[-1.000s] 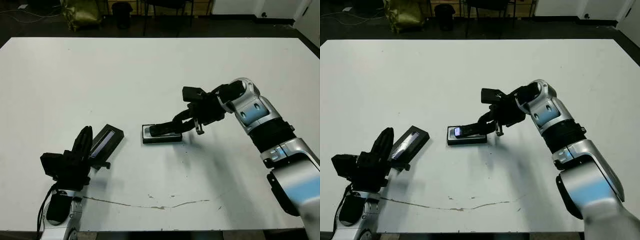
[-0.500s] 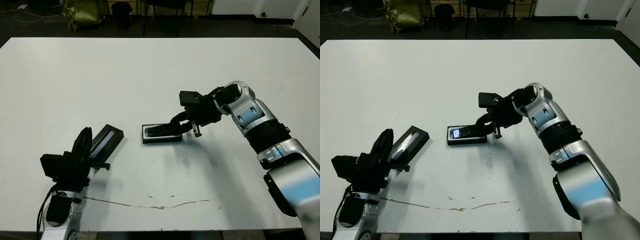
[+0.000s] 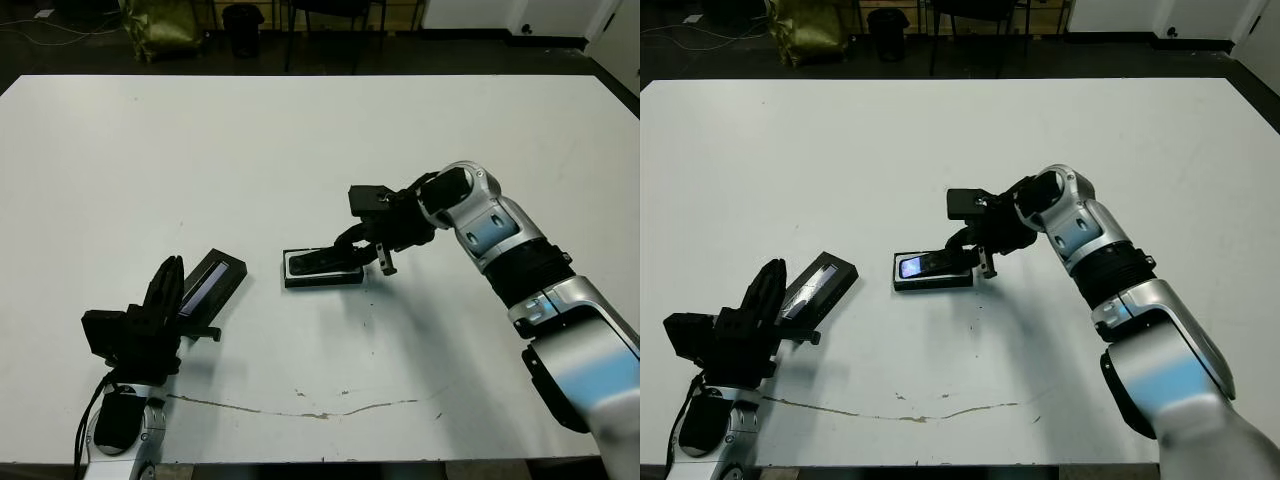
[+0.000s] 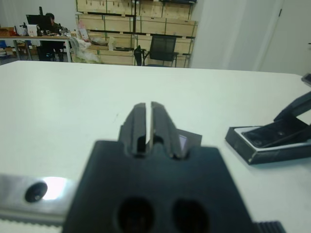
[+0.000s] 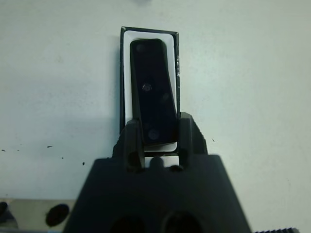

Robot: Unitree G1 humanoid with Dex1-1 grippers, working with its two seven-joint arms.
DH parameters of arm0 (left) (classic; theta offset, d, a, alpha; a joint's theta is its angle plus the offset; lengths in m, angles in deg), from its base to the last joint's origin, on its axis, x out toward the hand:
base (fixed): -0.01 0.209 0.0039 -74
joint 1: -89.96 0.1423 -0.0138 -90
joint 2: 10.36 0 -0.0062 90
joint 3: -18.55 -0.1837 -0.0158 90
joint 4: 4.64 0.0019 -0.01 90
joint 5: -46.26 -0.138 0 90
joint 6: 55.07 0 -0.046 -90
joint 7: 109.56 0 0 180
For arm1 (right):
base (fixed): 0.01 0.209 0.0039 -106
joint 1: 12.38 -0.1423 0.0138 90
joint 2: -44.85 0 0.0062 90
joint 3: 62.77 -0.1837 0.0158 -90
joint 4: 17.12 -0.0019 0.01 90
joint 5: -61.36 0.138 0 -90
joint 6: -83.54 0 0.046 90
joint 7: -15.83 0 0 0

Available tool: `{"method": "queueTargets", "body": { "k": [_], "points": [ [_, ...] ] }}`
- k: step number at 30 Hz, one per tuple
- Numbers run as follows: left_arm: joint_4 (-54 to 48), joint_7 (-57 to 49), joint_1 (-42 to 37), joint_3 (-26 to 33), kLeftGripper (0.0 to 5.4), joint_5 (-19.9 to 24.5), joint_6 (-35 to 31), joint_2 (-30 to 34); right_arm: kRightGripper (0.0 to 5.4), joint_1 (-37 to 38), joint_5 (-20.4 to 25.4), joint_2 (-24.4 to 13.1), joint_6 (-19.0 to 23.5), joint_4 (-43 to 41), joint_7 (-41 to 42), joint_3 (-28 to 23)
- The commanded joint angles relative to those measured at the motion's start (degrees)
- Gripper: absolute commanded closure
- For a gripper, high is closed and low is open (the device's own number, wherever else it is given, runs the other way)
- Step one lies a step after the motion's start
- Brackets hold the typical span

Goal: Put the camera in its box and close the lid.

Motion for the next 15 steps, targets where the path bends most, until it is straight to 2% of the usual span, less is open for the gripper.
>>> {"method": "queueTargets", "body": {
  "k": [1,6,15],
  "points": [
    [0.78,0.04,0.87,0.16,5.4,0.19,-0.45,-0.05,5.03,1.19,-0.65,2.15,1.35,-2.02,0.61,2.32],
    [1.21,0.13,0.71,0.24,5.4,0.19,-0.07,0.04,5.03,1.81,-0.66,2.5,2.03,-2.66,0.57,2.91],
    [1.18,-0.48,0.7,0.29,5.4,-0.16,-0.14,-0.19,5.03,0.96,0.36,3.33,0.27,-1.82,3.76,4.12]
  ]
}}
